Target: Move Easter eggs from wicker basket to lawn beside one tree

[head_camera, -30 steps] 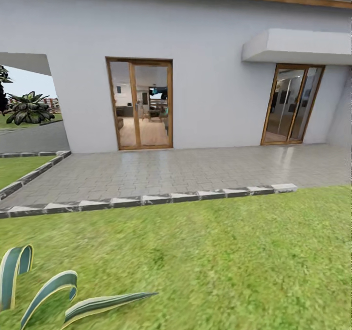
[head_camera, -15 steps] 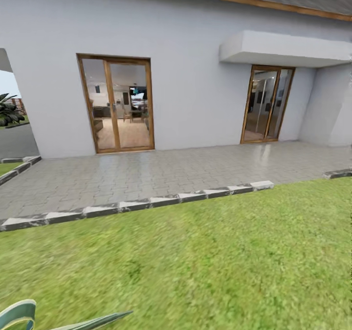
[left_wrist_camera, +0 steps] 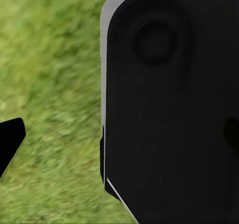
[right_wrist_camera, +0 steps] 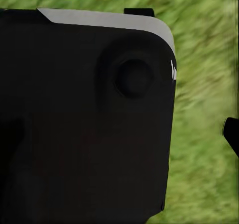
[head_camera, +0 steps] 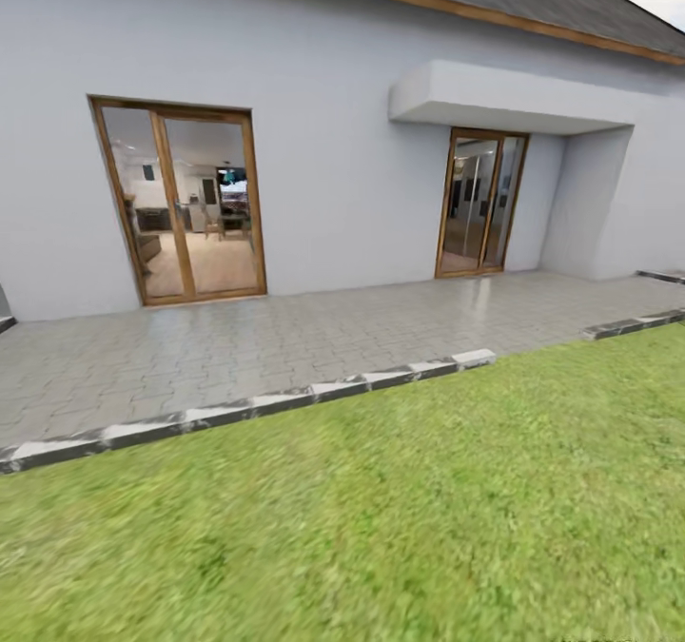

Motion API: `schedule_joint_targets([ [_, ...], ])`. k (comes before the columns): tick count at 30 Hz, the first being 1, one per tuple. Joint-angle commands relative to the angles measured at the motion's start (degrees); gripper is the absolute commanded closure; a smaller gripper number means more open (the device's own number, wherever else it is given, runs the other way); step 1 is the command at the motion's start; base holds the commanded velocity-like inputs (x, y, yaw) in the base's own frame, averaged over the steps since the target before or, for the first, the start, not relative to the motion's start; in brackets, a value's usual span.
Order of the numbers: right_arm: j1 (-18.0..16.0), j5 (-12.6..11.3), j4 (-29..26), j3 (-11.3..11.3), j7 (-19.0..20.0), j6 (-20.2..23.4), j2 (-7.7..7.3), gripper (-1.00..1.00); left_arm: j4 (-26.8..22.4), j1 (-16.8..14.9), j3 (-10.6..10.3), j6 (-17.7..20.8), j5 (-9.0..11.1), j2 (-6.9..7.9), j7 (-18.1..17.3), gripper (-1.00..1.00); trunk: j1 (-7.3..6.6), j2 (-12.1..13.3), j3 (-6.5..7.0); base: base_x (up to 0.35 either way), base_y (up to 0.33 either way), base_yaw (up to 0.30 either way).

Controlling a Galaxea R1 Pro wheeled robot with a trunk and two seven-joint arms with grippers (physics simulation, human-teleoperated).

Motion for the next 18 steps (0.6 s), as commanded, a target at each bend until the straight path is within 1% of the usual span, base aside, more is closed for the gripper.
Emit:
schedule_joint_targets([
  [1, -0.1, 0.0, 0.1, 0.0, 0.0, 0.0, 0.01, -1.00, 0.0, 0.0, 0.0, 0.0, 0.1, 0.01, 0.0, -1.00, 0.02, 0.0, -0.05, 0.238, -0.205, -0.299],
  [9, -0.1, 0.0, 0.1, 0.0, 0.0, 0.0, 0.01, -1.00, 0.0, 0.0, 0.0, 0.0, 0.1, 0.01, 0.0, -1.00, 0.02, 0.0, -0.05, 0.239, -0.204, -0.289],
  [18, -0.1, 0.0, 0.1, 0.0, 0.0, 0.0, 0.01, -1.00, 0.0, 0.0, -0.1, 0.1, 0.1, 0.01, 0.0, -1.00, 0.02, 0.0, -0.05, 0.251, -0.191, -0.215],
])
